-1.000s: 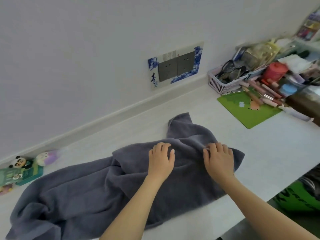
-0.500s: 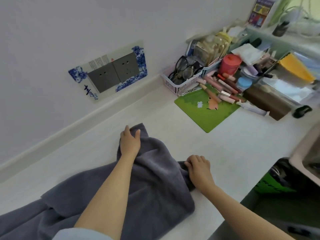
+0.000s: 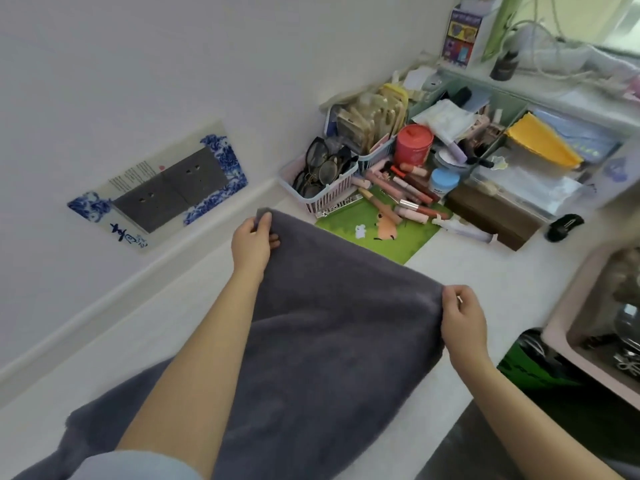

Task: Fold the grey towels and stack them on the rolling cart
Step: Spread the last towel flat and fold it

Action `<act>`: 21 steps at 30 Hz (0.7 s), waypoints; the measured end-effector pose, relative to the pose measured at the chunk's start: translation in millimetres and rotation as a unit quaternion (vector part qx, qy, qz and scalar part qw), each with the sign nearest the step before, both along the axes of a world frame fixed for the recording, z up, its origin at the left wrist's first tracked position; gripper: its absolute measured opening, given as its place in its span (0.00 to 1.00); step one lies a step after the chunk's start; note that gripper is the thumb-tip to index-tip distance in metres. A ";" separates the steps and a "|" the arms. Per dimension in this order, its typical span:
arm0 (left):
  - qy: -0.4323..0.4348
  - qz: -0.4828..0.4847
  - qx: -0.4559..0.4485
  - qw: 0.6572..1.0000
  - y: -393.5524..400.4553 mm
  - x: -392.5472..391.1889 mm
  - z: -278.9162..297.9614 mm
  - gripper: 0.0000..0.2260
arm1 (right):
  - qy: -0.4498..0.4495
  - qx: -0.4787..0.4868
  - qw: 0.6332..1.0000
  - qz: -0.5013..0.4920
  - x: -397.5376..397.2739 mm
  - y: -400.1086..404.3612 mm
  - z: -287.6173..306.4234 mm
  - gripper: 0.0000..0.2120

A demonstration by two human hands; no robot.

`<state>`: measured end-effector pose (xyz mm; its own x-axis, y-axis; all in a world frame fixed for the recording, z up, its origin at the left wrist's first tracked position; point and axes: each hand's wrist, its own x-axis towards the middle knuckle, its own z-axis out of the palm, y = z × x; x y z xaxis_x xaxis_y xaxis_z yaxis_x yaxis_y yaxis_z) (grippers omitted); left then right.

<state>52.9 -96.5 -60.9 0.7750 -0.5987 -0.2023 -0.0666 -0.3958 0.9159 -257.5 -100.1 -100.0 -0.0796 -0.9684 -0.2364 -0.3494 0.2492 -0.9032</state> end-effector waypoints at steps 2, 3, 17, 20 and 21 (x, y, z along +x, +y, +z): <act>0.036 -0.009 -0.010 0.999 -27.7 -15.9 3.4 0.10 | 0.011 -0.002 1.000 -0.021 -11.3 -10.1 3.8 0.10; 0.045 -0.011 -0.007 0.999 -36.3 -20.7 2.0 0.10 | 0.022 0.006 0.999 -0.028 -13.2 -13.0 2.8 0.11; -0.115 -0.355 0.146 0.916 -36.2 -111.8 -57.7 0.22 | 0.363 -0.088 0.905 0.204 -22.8 -16.8 -34.9 0.17; -0.275 -0.374 0.244 0.852 3.2 -125.9 -70.1 0.24 | 0.391 -0.089 0.851 0.340 -11.2 -5.5 -46.9 0.30; -0.308 -0.372 0.273 0.832 16.0 -130.6 -76.2 0.25 | 0.406 -0.081 0.835 0.363 -12.2 -3.6 -52.2 0.34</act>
